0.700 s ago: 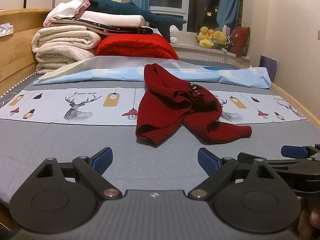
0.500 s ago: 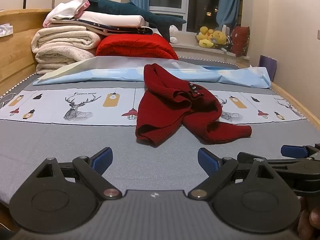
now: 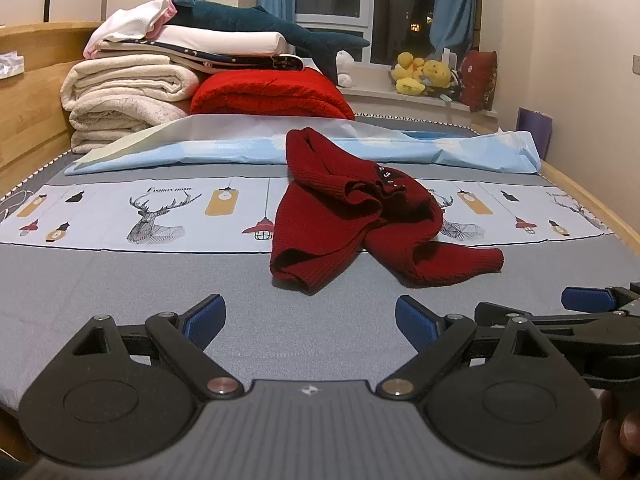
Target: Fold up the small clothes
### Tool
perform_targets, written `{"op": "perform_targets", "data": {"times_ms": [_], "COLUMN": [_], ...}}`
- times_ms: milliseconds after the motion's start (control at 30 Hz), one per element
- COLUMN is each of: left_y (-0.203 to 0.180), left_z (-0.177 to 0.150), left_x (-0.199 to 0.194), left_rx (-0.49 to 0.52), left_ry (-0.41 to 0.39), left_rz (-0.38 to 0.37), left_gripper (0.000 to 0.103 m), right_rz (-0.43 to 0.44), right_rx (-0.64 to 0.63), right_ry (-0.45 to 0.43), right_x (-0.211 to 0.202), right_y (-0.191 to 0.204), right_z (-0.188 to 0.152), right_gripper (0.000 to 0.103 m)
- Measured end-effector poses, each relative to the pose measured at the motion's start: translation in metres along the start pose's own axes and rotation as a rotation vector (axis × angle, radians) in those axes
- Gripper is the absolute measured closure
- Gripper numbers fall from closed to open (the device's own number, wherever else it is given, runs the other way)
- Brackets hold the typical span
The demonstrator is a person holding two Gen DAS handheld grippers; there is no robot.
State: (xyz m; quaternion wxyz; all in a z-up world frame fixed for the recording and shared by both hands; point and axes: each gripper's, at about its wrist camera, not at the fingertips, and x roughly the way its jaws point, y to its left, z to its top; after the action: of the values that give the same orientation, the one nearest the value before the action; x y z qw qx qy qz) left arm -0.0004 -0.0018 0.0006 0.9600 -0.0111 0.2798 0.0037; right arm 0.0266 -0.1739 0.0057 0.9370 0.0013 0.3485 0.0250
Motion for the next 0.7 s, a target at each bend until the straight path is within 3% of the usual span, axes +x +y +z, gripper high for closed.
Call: {"op": "perform_targets", "data": {"times_ms": [267,367,467,533,700], "left_y": [-0.003,-0.003,-0.003,-0.002,0.006], "left_z": [-0.004,-0.004,-0.003,-0.001,0.013], "left_x": [-0.003,-0.004,-0.003,0.0,0.019], "left_rx": [0.011,0.013,0.019,0.033,0.068], "left_ry": [-0.009,-0.047,-0.049,-0.02,0.043], "left_rz": [-0.005,-0.006,-0.003,0.005,-0.007], "left_gripper": [0.01,0.015,0.026,0.039,0.056], "right_rz": [0.001,0.01,0.012,0.029,0.06], "right_rx": [0.001,-0.006,-0.018,-0.012,0.004], "right_ry": [-0.033,-0.061,-0.079,-0.07,-0.046], "right_x": [-0.003,-0.005,-0.005,-0.002,0.009], "right_y": [-0.001,0.0,0.0,-0.002,-0.014], "right_z": [-0.003,-0.004,-0.003,-0.001,0.011], "right_gripper": [0.019,0.022,0.025,0.029,0.051]}}
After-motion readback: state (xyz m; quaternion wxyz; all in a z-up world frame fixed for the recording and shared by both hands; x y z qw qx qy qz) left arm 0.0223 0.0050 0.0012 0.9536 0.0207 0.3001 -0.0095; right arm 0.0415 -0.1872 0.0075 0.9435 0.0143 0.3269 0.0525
